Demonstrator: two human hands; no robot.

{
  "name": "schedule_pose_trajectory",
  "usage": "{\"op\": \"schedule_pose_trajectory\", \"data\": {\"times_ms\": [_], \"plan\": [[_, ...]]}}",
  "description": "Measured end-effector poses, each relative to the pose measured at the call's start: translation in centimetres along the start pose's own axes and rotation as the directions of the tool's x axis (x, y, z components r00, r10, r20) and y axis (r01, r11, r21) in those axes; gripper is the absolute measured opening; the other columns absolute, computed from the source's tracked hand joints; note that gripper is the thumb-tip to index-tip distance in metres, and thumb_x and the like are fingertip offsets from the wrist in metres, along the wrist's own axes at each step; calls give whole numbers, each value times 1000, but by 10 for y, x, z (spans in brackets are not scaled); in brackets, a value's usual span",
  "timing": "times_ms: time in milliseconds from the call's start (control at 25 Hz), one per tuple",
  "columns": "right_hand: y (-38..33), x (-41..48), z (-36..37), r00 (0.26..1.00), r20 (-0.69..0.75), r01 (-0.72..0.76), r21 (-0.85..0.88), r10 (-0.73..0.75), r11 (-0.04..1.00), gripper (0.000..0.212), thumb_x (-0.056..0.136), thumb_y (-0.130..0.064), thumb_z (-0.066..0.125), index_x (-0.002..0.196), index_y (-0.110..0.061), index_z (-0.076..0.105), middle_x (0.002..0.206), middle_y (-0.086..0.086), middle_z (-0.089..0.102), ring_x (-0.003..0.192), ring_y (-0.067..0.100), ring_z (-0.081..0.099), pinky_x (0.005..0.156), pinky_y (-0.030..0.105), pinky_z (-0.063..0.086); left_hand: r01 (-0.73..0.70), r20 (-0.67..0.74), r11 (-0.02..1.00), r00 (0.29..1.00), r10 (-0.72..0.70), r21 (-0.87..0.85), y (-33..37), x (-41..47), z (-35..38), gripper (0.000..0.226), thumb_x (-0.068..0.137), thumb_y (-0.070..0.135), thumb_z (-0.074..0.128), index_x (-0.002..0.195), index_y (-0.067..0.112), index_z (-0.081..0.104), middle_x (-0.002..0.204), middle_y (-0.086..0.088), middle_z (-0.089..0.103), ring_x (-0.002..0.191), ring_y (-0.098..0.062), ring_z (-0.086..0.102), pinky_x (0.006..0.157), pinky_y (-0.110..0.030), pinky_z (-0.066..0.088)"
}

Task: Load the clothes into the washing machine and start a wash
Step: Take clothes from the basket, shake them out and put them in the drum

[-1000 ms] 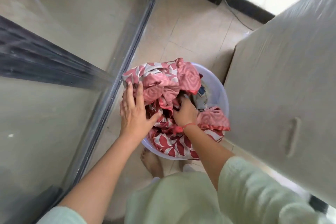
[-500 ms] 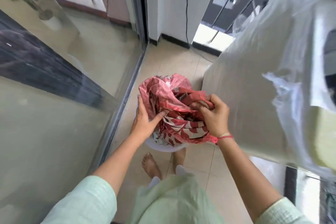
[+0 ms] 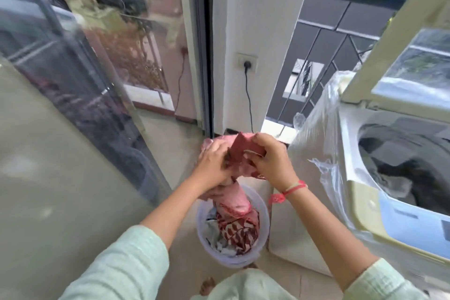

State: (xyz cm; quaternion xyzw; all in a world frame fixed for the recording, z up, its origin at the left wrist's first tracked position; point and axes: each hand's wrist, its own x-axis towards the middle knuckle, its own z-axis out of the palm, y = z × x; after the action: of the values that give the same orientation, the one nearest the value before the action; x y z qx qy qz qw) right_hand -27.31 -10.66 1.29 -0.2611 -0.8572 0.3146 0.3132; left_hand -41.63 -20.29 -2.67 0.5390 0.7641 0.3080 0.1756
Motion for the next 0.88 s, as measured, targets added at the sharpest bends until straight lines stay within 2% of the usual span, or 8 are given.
{"op": "schedule_pose_trajectory", "data": {"times_ms": [80,200,320,400,520,680,760,880], "plan": [[-8,8,-10,994,87,74,-103,-66,992,23,66,5,70,84,-8,63,80,2,60,72,23,58,64,37,51,44,6,998,999,-44,-45,-1,-1,-8,97,59,64,53,141,17,35,144,-9,37,136,-25,32,110,-47,30],[-28,15,-25,904,105,427,-281,-415,859,18,73,1,67,84,-10,58,88,8,64,74,27,61,64,35,53,4,-36,997,999,-7,-75,6,1,-22,118,56,66,65,150,22,7,155,-5,16,144,-17,14,114,-40,22],[-48,10,-32,718,135,661,-438,-682,609,12,83,-6,66,82,-12,56,96,10,66,84,25,63,77,35,51,-159,-107,961,985,138,-228,25,1,-45,86,67,47,67,142,21,35,144,-5,41,133,-13,39,110,-33,35],[-57,5,-37,679,114,677,-478,-725,559,3,88,-8,61,87,-11,61,102,9,65,93,25,63,85,37,51,-225,-134,919,972,192,-322,33,1,-58,54,72,29,66,125,21,56,124,-1,61,114,-9,57,99,-33,46],[-52,0,-43,795,-9,541,-442,-607,715,39,86,-25,61,123,-17,49,126,7,47,112,24,53,97,41,47,-247,-201,932,960,197,-266,32,2,-69,54,71,-4,69,119,22,61,115,4,67,108,-8,62,93,-37,51],[-16,-21,-37,982,-187,24,-87,-40,996,101,62,-71,66,144,-32,21,150,-5,21,141,12,21,115,40,24,-211,-252,912,960,125,-351,38,2,-96,49,76,-6,56,115,22,65,110,7,69,107,-8,63,93,-31,51],[0,-29,-26,985,3,-173,93,173,981,111,55,-73,69,143,-41,10,150,-16,16,143,6,16,118,36,19,-145,-211,771,977,14,-620,61,-3,-111,35,86,-2,51,93,23,74,92,9,73,90,0,66,80,-15,51],[-3,-23,6,959,236,-207,212,155,955,99,65,-53,73,145,-30,19,149,-8,29,138,7,30,113,22,28,24,-64,557,988,-137,-830,66,4,-116,50,93,1,43,61,21,76,66,6,71,66,-2,67,61,-13,51]]}}
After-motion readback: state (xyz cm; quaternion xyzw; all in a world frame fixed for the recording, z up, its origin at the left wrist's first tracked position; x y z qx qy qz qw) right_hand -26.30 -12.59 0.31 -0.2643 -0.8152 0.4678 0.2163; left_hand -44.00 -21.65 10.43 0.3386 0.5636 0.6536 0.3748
